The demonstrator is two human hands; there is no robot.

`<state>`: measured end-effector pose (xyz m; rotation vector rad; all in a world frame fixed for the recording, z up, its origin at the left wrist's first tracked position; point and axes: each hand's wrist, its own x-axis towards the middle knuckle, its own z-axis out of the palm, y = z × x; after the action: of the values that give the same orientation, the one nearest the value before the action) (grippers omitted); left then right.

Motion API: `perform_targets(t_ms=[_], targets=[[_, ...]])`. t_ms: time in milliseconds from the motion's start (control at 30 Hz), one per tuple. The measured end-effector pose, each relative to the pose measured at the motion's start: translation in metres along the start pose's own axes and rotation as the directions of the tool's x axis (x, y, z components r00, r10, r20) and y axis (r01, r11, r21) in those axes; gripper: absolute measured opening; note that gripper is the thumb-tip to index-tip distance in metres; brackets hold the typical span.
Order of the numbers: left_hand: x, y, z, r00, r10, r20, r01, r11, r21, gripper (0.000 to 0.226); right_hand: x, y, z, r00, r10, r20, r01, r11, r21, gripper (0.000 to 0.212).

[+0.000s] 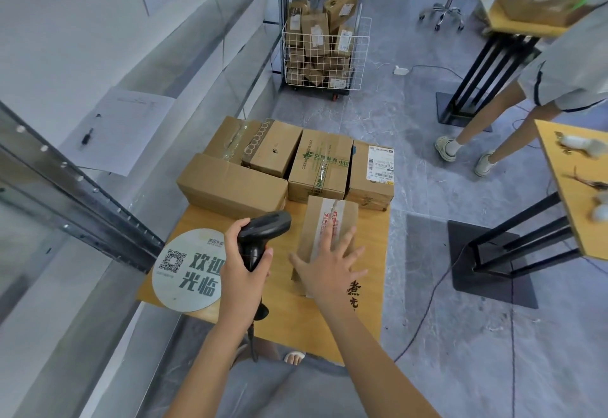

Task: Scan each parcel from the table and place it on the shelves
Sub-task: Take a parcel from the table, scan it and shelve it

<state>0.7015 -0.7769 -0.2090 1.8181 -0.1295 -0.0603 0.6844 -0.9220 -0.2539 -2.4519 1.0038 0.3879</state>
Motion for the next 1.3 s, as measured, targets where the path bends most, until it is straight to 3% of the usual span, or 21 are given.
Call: perform_targets(t_ms=[100, 500, 633, 800, 867, 967, 1067, 1300], targets=[[0.001, 0.000, 0.000, 1.000, 0.001, 0.002, -0.001, 1.000, 0.002, 0.065, 0.003, 0.001, 0.012, 0.998, -0.030, -0.048, 0.026, 0.996, -0.083, 0.097], [0.001, 0.005, -0.008, 1.000, 0.004, 0.024, -0.004, 1.000, -0.006, 0.063, 0.007, -0.003, 0.020, 0.989, 0.005, -0.149, -0.009, 1.000, -0.023, 0.092], [0.002, 0.008, -0.018, 1.000, 0.011, 0.005, -0.011, 1.000, -0.014, 0.063, 0.003, 0.006, 0.016, 0.982, 0.035, -0.187, -0.015, 0.994, 0.108, 0.084], [0.007, 0.017, -0.029, 0.999, 0.023, -0.033, -0.025, 0.999, -0.038, 0.065, -0.010, 0.013, 0.001, 0.960, -0.007, -0.279, 0.099, 0.943, 0.318, 0.078], [0.011, 0.026, -0.034, 0.998, 0.048, -0.042, -0.050, 0.998, -0.039, 0.065, -0.017, 0.007, -0.013, 0.946, -0.036, -0.322, 0.184, 0.878, 0.441, 0.079], [0.015, 0.039, -0.042, 0.994, 0.086, -0.064, -0.090, 0.995, -0.048, 0.068, -0.031, -0.006, -0.038, 0.920, -0.068, -0.386, 0.329, 0.671, 0.665, 0.074], [0.017, 0.051, -0.051, 0.988, 0.126, -0.090, -0.131, 0.990, -0.059, 0.071, -0.044, -0.017, -0.054, 0.897, -0.083, -0.433, 0.409, 0.525, 0.746, 0.072], [0.014, 0.071, -0.062, 0.983, 0.169, -0.071, -0.174, 0.983, -0.065, 0.071, -0.060, -0.027, -0.065, 0.843, -0.092, -0.531, 0.512, 0.444, 0.735, 0.072]])
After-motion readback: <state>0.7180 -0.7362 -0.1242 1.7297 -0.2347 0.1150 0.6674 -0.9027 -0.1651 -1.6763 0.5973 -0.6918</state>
